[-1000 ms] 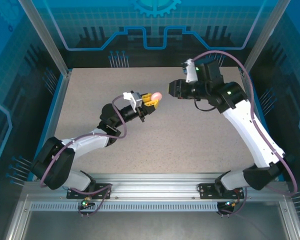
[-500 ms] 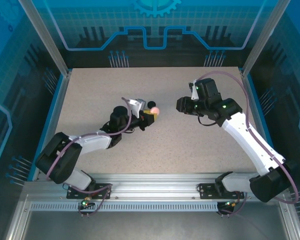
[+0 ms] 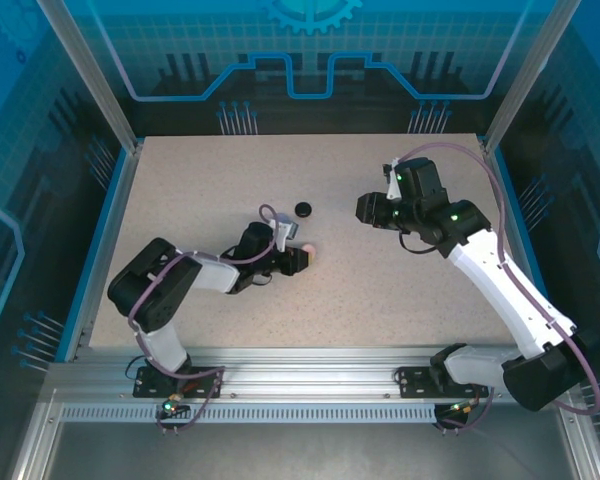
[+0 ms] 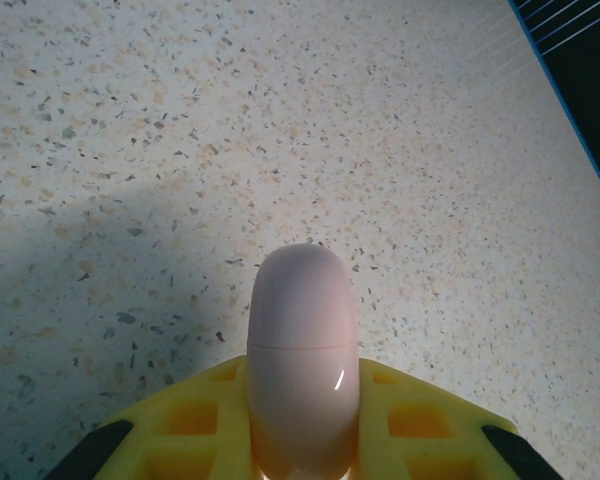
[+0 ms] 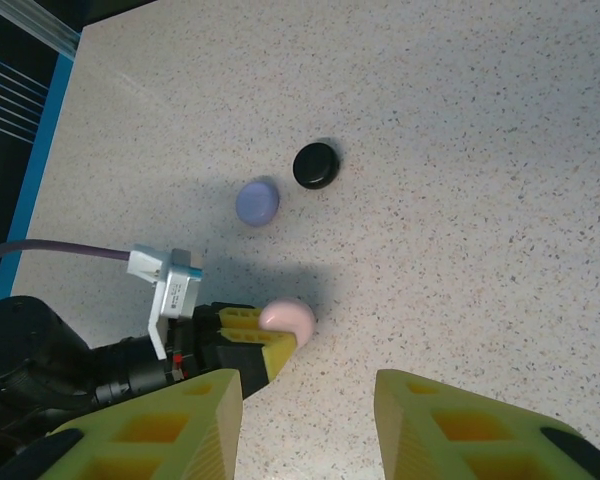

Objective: Insert the wireless bluetooth earbuds into the charging case

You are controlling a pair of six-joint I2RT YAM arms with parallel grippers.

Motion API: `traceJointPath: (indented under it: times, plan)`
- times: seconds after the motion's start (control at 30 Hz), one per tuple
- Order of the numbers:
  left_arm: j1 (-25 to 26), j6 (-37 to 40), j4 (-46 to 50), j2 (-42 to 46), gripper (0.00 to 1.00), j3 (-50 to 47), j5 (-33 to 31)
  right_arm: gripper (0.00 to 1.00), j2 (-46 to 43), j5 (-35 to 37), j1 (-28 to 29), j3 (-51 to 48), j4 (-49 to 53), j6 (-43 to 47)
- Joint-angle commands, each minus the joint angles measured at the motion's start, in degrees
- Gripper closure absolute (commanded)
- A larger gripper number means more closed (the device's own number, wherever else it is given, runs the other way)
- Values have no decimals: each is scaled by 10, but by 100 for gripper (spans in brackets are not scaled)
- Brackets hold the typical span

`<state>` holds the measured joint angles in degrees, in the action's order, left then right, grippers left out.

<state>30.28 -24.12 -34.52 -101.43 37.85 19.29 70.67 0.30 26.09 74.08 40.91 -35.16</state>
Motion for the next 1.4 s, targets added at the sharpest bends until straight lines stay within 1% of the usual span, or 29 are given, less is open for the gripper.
traceJointPath:
  times: [0.0,0.2,0.33,0.47,1.0,1.2,1.37]
  plan:
    - [5,-2,9,-20,96,32,7,59,-15,12,-5,11,3,7]
    - [5,9,24,-41,90,47,5,59,-20,15,-4,11,8,5]
    - [4,17,36,-49,86,51,1,56,-24,17,-4,14,11,6]
    - [2,27,47,-48,80,51,-7,53,-26,19,-4,17,14,7]
    - [-11,40,60,-42,62,45,-23,43,-33,21,-5,20,17,6]
    - [-19,52,56,-10,56,28,-37,41,-37,21,-5,18,18,5]
    - [-41,68,75,54,48,17,-46,37,-42,23,-7,19,20,8]
